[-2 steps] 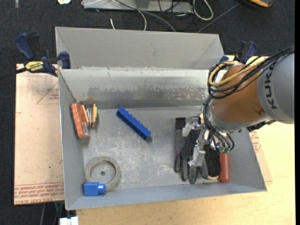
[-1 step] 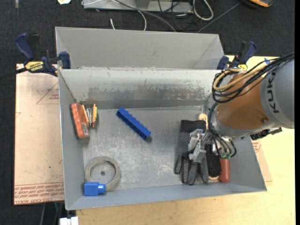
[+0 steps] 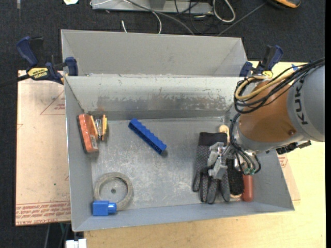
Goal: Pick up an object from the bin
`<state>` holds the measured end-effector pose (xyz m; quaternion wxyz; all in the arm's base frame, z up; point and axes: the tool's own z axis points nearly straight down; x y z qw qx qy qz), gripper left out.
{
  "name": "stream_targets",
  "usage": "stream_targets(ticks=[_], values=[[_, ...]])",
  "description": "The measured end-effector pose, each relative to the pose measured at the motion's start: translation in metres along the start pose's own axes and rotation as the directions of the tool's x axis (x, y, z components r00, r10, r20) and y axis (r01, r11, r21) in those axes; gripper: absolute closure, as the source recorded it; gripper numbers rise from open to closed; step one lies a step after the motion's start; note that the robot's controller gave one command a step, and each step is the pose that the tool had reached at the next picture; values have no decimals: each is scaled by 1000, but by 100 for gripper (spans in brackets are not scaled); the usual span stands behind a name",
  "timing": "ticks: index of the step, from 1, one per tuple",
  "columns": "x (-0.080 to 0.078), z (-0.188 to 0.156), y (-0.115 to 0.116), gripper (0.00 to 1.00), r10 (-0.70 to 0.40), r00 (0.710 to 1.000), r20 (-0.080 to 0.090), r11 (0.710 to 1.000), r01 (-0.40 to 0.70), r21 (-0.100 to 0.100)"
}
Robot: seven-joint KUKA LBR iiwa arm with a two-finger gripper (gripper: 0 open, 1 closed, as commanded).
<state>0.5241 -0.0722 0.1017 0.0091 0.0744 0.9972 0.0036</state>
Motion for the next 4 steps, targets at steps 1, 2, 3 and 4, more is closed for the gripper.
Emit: stream_targets(ticks=[1, 2, 3, 4], values=[[-1, -57, 6, 100, -34, 999, -5, 999, 34, 0], [-3, -135, -11, 100, -31, 999, -6, 1000, 31, -1], [-3, -135, -11, 100, -31, 999, -6, 1000, 31, -1], [3, -71, -26, 100, -10, 1000, -1, 1000, 10, -2]])
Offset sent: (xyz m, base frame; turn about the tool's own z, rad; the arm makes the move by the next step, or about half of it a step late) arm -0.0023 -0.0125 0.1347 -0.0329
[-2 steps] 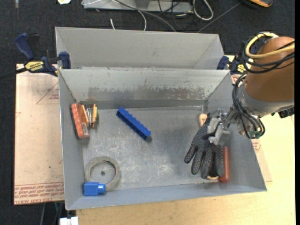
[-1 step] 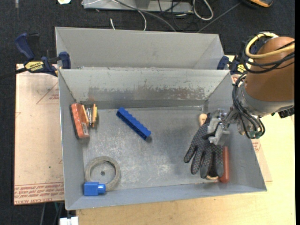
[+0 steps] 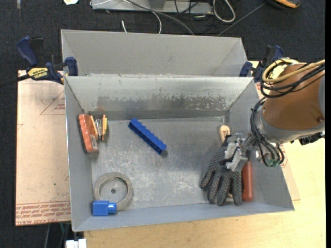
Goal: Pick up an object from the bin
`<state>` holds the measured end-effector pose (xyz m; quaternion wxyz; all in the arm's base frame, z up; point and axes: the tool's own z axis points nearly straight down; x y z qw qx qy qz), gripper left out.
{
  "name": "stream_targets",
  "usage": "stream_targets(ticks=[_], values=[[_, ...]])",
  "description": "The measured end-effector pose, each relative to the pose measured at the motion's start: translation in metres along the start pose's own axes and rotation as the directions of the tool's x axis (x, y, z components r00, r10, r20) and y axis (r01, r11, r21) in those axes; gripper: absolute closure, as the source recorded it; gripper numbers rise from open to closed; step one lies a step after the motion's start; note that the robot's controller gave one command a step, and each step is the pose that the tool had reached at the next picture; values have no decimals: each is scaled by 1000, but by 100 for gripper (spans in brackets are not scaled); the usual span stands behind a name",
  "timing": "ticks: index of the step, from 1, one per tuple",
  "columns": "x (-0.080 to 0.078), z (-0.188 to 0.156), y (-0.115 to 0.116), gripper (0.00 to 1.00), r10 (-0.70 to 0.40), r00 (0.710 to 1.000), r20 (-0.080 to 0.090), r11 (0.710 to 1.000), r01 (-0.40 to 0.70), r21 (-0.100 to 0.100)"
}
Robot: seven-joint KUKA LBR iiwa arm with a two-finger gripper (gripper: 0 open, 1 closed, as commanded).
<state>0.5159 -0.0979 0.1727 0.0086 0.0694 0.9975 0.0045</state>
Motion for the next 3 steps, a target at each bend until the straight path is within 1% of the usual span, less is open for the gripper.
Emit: stream_targets(ticks=[1, 2, 3], values=[[0, 40, 1, 100, 10, 1000, 2, 1000, -10, -1], [0, 29, 3, 100, 14, 1000, 4, 1000, -14, -1], [6, 81, -6, 100, 41, 999, 3, 999, -41, -5]])
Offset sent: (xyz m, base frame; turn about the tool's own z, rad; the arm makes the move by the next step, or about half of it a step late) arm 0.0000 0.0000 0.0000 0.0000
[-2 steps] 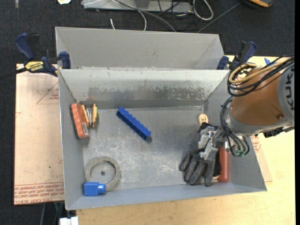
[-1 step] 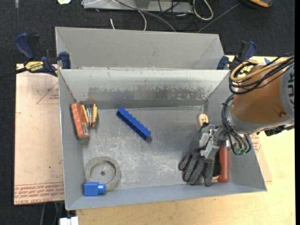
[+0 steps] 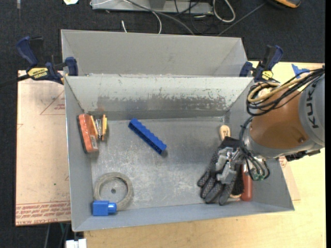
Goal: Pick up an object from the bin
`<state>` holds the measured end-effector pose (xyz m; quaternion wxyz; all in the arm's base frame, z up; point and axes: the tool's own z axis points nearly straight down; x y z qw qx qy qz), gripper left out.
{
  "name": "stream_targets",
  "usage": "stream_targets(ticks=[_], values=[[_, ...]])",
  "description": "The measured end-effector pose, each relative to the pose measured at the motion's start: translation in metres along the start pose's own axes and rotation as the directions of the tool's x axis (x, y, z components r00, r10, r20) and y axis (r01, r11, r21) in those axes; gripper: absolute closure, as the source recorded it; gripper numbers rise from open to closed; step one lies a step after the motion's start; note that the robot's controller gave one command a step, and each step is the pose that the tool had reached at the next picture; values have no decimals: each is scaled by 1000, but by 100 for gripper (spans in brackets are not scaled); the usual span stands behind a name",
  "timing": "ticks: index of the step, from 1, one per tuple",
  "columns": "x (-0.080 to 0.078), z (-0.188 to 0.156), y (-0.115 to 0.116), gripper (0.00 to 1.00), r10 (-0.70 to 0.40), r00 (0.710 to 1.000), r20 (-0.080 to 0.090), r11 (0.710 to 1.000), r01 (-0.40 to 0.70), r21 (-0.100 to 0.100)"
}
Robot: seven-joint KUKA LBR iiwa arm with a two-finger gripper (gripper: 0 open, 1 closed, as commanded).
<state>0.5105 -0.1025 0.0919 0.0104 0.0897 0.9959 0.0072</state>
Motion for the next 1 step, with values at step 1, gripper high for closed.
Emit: stream_targets(ticks=[1], values=[[0, 0, 0, 100, 0, 1000, 0, 1000, 0, 0]])
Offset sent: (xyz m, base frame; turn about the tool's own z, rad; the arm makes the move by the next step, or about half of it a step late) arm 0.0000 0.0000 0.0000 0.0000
